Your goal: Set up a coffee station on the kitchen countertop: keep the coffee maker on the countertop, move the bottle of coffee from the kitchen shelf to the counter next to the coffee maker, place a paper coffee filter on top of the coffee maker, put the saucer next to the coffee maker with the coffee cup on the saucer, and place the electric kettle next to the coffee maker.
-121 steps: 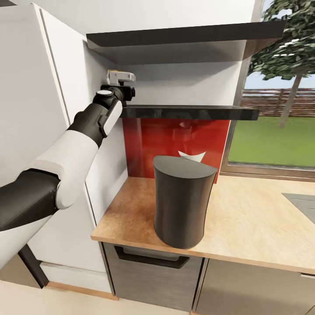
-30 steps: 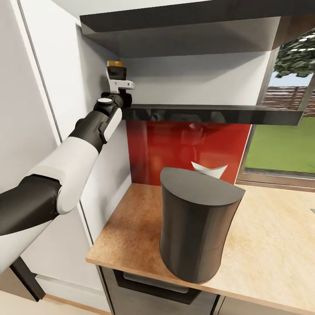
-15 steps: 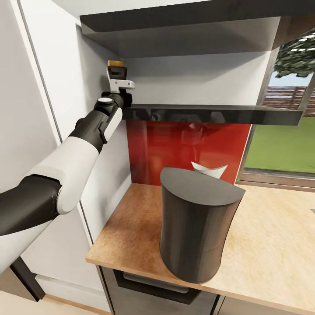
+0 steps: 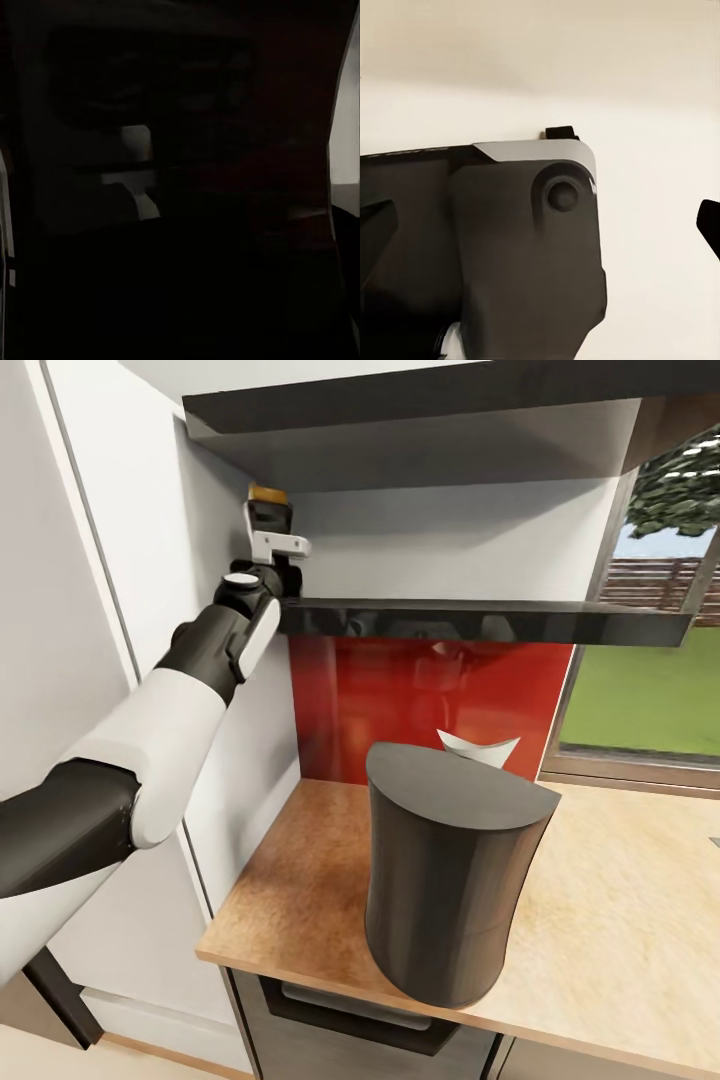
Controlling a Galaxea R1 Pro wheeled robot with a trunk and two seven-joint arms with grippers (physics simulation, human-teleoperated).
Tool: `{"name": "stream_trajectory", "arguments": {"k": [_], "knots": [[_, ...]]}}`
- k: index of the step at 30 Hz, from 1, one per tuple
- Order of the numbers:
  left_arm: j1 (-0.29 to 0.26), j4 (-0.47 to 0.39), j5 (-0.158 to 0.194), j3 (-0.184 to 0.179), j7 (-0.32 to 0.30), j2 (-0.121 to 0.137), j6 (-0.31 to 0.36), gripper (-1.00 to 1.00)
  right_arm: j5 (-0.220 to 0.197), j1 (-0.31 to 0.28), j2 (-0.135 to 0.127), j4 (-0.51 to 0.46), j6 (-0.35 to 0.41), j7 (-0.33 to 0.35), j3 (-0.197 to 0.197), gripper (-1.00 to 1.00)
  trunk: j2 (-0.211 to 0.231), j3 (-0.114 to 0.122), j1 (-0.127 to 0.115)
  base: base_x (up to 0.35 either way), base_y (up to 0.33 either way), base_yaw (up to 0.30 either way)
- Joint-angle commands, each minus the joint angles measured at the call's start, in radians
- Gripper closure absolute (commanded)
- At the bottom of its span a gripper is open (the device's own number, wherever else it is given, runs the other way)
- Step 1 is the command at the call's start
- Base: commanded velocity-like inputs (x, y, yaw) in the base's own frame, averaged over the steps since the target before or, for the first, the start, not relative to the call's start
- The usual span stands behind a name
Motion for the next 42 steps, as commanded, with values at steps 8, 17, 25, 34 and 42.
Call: {"name": "stream_trajectory", "arguments": {"k": [8, 17, 25, 34, 42], "knots": [[0.003, -0.119, -0.004, -0.006, 0.006, 0.001, 0.090, 1.00, 0.011, -0.001, 0.004, -0.004, -0.002, -0.003, -0.007, -1.00, -0.002, -0.002, 0.001, 0.000, 0.000, 0.000], [0.004, -0.122, -0.002, -0.001, 0.004, 0.002, 0.092, 1.00, 0.010, -0.001, 0.005, -0.005, -0.003, -0.002, -0.007, -1.00, -0.002, -0.002, 0.001, -0.198, 0.000, 0.000], [0.004, -0.120, -0.004, -0.001, 0.006, 0.003, 0.091, 1.00, 0.010, -0.001, 0.007, -0.004, -0.003, -0.002, -0.007, -1.00, -0.002, -0.002, 0.001, -0.332, 0.000, 0.000], [0.006, -0.120, -0.003, -0.001, 0.006, 0.003, 0.090, 1.00, 0.010, -0.001, 0.007, -0.004, -0.003, -0.001, -0.007, -1.00, -0.002, -0.002, 0.001, -0.335, 0.000, 0.000], [0.007, -0.119, -0.004, -0.001, 0.001, 0.005, 0.090, 1.00, 0.010, -0.001, 0.008, -0.005, -0.003, 0.000, -0.007, -1.00, -0.002, -0.002, 0.001, -0.313, 0.000, 0.000]]}}
